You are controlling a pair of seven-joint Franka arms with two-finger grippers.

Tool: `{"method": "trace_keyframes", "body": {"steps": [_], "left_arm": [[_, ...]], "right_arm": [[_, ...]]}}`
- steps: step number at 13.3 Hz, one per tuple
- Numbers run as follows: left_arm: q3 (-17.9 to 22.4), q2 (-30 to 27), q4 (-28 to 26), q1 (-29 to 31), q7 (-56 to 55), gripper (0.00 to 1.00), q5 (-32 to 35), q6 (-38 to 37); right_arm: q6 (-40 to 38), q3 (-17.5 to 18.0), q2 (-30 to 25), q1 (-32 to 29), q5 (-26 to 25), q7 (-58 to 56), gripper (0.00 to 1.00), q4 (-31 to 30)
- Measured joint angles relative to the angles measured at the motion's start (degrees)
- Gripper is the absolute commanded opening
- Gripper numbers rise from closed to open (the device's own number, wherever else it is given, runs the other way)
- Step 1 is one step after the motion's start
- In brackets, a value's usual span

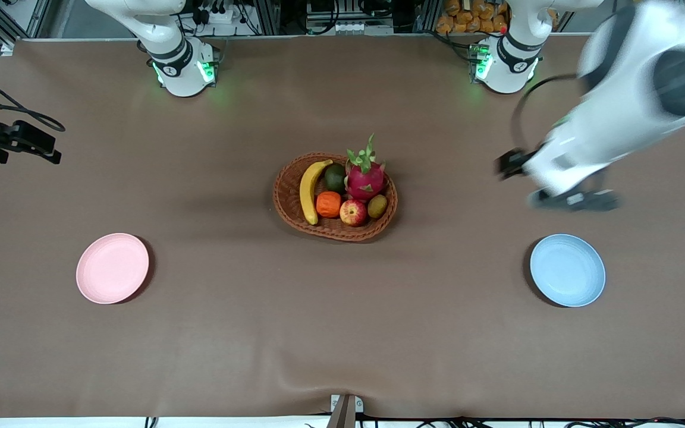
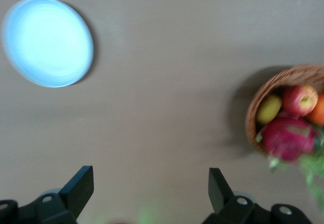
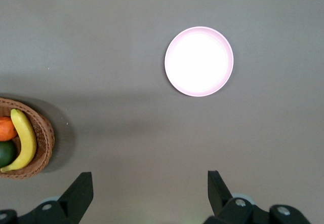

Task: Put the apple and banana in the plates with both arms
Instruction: 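Reach both grippers toward the fruit basket, then lower the left gripper onto the red apple while the right gripper approaches the banana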

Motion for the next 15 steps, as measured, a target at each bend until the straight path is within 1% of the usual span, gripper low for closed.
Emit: {"method": "trace_keyframes", "body": {"steps": [2, 5, 8, 10, 12, 13, 15], "left_arm": [[-0.2, 5.5, 1.1, -5.3, -6.6, 1.0, 0.0, 5.0], [-0.2, 12.9, 5.0, -12.7, -15.6, 1.0, 0.0, 7.8], [-0.2, 18.9, 6.8, -17.2, -21.6, 1.0, 0.0, 13.4], [-0.2, 22.8, 7.0, -19.5, -25.6, 1.0, 0.0, 18.6], [-0.2, 26.2, 7.2, -21.8, -29.4, 1.0, 0.0, 21.9], [-0.2, 27.5, 7.3, -22.7, -30.5, 1.0, 0.0, 22.5], [-0.1, 29.2, 7.5, -23.8, -30.7, 1.0, 0.0, 23.0]], "right_arm": [[-0.2, 0.5, 0.0, 0.8, 0.0, 0.0, 1.0, -1.1], [-0.1, 1.3, 0.0, 2.7, 0.0, 0.0, 1.0, -3.3], [-0.1, 3.7, 0.0, 3.2, 0.1, 1.7, 1.0, -5.1], [0.1, 6.7, 0.0, 3.4, 0.1, 6.3, 1.0, -5.6], [1.9, 10.7, 0.0, 3.5, 0.1, 12.6, 1.0, -6.9], [3.6, 12.7, 0.0, 3.6, 0.1, 15.7, 1.0, -8.3], [6.6, 15.8, 0.1, 3.9, 0.1, 20.5, 1.0, -11.0]]}}
